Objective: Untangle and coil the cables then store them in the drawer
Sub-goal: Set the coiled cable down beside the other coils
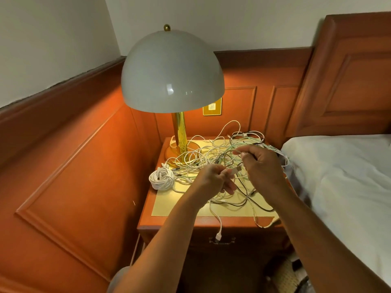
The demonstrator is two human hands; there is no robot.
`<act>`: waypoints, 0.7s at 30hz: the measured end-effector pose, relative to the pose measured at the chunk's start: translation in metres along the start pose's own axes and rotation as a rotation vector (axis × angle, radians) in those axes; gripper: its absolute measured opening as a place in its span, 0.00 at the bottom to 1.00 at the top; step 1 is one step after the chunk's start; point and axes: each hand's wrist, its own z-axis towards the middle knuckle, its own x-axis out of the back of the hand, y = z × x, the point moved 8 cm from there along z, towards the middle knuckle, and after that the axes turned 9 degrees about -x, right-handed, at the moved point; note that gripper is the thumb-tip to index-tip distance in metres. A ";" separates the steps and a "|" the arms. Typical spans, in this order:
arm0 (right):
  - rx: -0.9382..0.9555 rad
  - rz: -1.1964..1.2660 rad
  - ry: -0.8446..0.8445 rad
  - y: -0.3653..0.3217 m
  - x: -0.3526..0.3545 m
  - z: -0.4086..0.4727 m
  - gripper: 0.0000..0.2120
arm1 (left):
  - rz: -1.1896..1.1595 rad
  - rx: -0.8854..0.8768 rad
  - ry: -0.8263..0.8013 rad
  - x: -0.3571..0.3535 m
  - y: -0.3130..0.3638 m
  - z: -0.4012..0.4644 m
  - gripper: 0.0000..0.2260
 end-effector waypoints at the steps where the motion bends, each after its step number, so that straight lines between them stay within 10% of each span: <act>1: -0.013 0.013 -0.001 0.002 0.001 0.002 0.12 | 0.056 0.004 -0.021 -0.003 -0.002 0.000 0.11; 7: -0.065 0.018 -0.022 0.014 0.003 0.002 0.11 | 0.225 0.022 0.061 0.005 -0.012 -0.002 0.13; 15: -0.112 0.097 -0.165 0.044 -0.027 -0.049 0.10 | -0.735 0.129 0.193 0.007 -0.005 -0.008 0.13; 21: -0.249 0.238 -0.256 0.084 -0.054 -0.061 0.09 | -0.878 0.168 0.229 0.016 0.010 -0.011 0.13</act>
